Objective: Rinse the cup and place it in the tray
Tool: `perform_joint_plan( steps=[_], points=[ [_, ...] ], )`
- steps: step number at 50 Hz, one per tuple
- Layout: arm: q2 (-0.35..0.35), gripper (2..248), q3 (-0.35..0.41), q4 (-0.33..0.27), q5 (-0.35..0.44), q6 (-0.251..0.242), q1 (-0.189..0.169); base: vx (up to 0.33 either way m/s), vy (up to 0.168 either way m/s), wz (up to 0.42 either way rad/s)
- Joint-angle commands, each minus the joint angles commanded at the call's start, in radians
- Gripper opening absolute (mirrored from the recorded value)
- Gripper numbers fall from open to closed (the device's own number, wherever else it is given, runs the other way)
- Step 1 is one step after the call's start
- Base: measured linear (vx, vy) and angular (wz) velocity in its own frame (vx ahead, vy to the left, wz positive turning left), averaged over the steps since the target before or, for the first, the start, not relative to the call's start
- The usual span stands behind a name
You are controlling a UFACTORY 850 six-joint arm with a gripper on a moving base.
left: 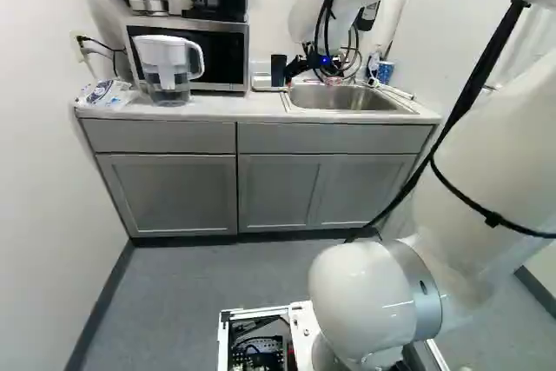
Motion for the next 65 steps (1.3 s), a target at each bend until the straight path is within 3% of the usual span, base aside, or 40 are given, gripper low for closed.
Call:
perform_joint_plan(
  steps=[42,65],
  points=[
    [0.001,247,0.002,0.001,0.003,-0.001,0.0,-0.008,-0.002,0.0],
    [0.009,247,0.04,0.012,0.053,-0.012,0.0,0.0,0.0,0.0]
  ],
)
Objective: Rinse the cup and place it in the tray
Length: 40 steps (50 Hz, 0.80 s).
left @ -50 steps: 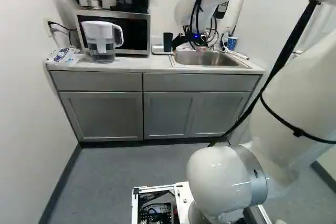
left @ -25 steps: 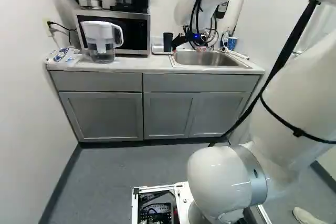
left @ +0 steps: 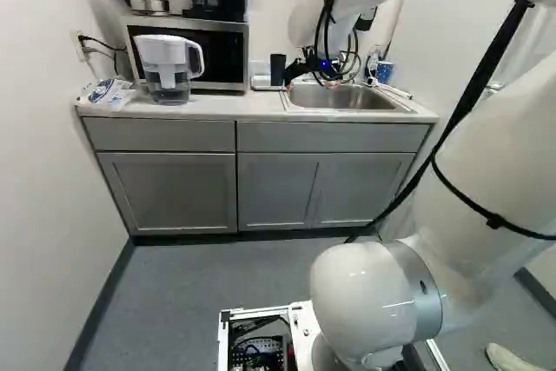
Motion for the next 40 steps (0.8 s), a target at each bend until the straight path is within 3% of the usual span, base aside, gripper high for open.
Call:
perform_joint_plan(
  steps=[40],
  points=[
    [0.037,247,0.173,0.051,0.227,-0.053,0.0,0.0,0.0,0.0]
  ],
)
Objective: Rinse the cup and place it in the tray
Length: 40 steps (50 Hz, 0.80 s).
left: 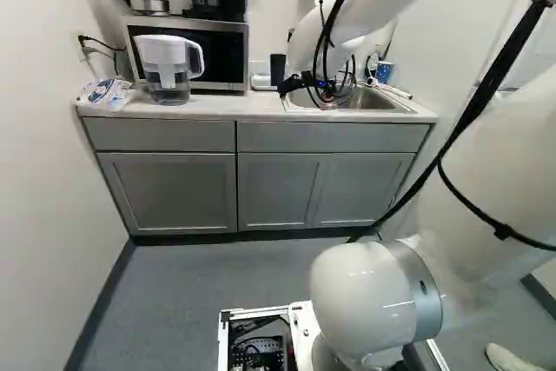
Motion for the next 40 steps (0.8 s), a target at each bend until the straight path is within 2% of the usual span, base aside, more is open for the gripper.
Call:
perform_joint_plan(
  steps=[19,40],
  points=[
    [0.028,247,0.13,0.038,0.17,-0.04,0.0,0.0,0.0,0.0],
    [0.067,247,0.307,0.091,0.403,-0.093,0.0,0.0,0.0,0.0]
  ],
)
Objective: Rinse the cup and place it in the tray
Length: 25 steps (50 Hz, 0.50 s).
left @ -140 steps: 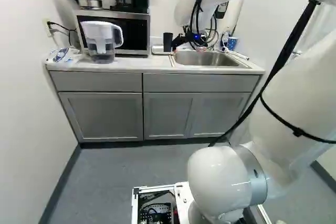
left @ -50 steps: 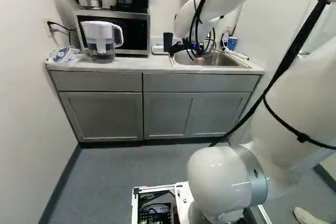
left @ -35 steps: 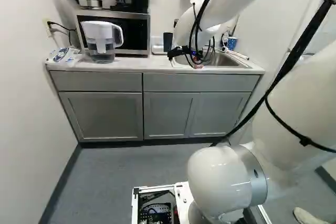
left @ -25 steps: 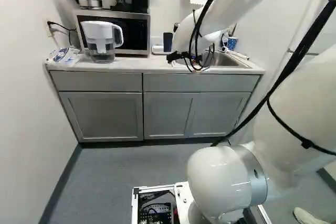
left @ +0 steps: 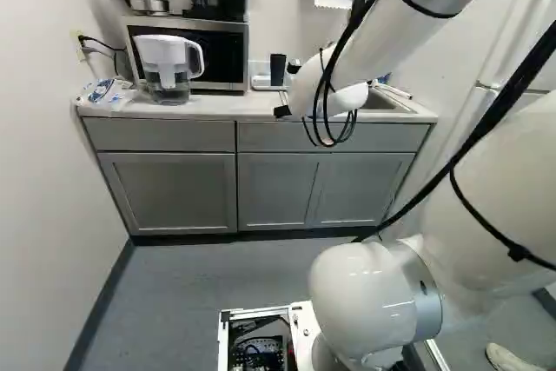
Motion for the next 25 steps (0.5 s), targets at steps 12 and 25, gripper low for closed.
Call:
perform_joint_plan(
  steps=[12,25],
  points=[
    [0.02,247,0.094,0.028,0.123,-0.029,0.0,0.0,0.0,0.0],
    [0.039,247,0.181,0.054,0.238,-0.055,0.0,0.0,0.0,0.0]
  ],
)
